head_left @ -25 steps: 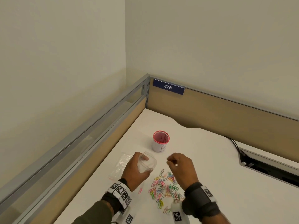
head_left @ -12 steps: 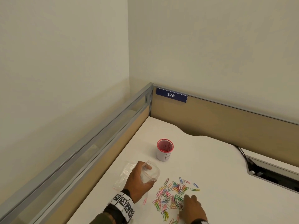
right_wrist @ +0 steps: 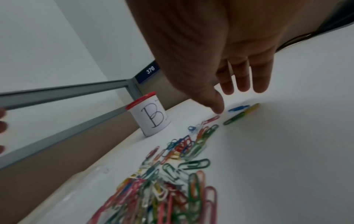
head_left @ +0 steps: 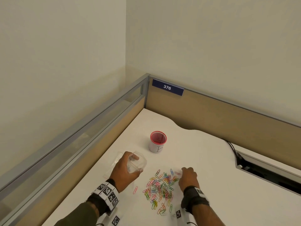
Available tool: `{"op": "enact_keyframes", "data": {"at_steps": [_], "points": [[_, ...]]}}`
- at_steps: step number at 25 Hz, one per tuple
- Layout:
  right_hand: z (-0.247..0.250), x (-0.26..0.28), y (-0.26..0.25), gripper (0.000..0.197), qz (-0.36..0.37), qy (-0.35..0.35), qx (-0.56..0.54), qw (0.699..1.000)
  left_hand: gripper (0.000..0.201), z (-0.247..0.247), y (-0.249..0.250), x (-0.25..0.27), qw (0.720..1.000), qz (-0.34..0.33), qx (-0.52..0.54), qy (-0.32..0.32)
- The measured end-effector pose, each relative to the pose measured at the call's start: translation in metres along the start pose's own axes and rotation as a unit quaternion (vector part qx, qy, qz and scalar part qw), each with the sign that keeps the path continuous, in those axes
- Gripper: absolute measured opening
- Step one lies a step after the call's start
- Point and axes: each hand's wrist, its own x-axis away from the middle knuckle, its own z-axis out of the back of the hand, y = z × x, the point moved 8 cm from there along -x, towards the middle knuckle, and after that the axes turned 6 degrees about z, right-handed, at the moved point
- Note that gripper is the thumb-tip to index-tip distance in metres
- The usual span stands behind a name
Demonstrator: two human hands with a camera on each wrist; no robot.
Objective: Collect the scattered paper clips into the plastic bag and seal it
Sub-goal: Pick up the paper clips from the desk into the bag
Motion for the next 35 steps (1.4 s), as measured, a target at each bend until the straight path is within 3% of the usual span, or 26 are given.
{"op": "enact_keyframes", "data": {"at_steps": [3,8,13,20,25,30,35], "points": [[-0.016,-0.005,0.003,0.037,0.006,-0.025,0.039,0.999,0.050,0.004,-0.004,-0.001,1.000,0.003,0.000,0.009],[-0.027,0.003,-0.029,0.023,0.076,-0.016,0.048,0.996,0.050,0.002,-0.007,-0.002,1.000,0.010,0.006,0.009],[-0.022,-0.010,-0.036,0.034,0.097,-0.036,0.034,0.994,0.050,0.002,-0.010,-0.001,1.000,0.011,0.004,0.000],[-0.037,0.010,-0.048,0.026,0.168,-0.063,0.062,0.982,0.051,0.004,-0.011,-0.004,1.000,0.019,0.004,0.008],[-0.046,0.028,-0.047,0.071,0.162,-0.122,0.086,0.976,0.051,-0.003,-0.009,-0.002,1.000,0.016,0.006,-0.001],[-0.042,0.028,-0.061,0.030,0.168,-0.061,0.099,0.979,0.051,-0.005,-0.002,0.001,1.000,0.010,0.003,-0.004],[-0.033,0.029,-0.064,0.022,0.167,-0.043,0.099,0.980,0.052,-0.004,-0.001,0.000,1.000,0.012,-0.002,-0.004]]}}
